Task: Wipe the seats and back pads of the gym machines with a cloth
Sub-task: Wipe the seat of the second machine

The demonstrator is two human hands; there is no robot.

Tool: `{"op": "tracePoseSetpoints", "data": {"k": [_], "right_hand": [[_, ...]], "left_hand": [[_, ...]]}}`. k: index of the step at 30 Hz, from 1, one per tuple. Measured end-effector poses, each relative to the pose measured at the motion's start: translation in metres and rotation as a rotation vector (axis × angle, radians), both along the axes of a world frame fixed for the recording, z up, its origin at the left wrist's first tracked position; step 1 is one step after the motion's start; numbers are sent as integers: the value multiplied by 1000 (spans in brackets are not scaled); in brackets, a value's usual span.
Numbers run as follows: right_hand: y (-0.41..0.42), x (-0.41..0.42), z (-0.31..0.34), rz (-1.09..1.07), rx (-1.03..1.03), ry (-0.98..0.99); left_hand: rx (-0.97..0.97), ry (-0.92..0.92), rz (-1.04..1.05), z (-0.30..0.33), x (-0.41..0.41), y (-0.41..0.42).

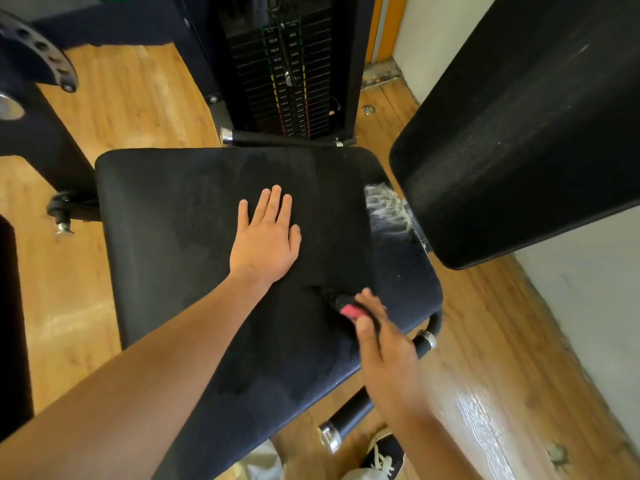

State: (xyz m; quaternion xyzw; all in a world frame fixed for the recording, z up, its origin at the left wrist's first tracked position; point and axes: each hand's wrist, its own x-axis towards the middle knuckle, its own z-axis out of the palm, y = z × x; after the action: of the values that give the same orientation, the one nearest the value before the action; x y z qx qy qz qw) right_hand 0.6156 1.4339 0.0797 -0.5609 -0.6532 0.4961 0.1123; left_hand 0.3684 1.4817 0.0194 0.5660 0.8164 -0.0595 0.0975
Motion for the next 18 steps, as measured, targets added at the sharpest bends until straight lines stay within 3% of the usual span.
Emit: {"op": "tracePoseSetpoints", "data": {"k": [5, 7, 12, 18], "right_hand": [[65, -14, 8, -402, -9, 37], [77, -18, 4, -314, 68, -17], [34, -24, -46, 292, -5, -192], [-10, -16, -40, 286, -21, -179]], "left_hand": [[11, 6, 1, -1, -1, 0], [8, 5, 1, 0, 0, 0], [-14, 12, -8, 2, 0, 2], [-20, -2, 0, 3, 0, 3]]}}
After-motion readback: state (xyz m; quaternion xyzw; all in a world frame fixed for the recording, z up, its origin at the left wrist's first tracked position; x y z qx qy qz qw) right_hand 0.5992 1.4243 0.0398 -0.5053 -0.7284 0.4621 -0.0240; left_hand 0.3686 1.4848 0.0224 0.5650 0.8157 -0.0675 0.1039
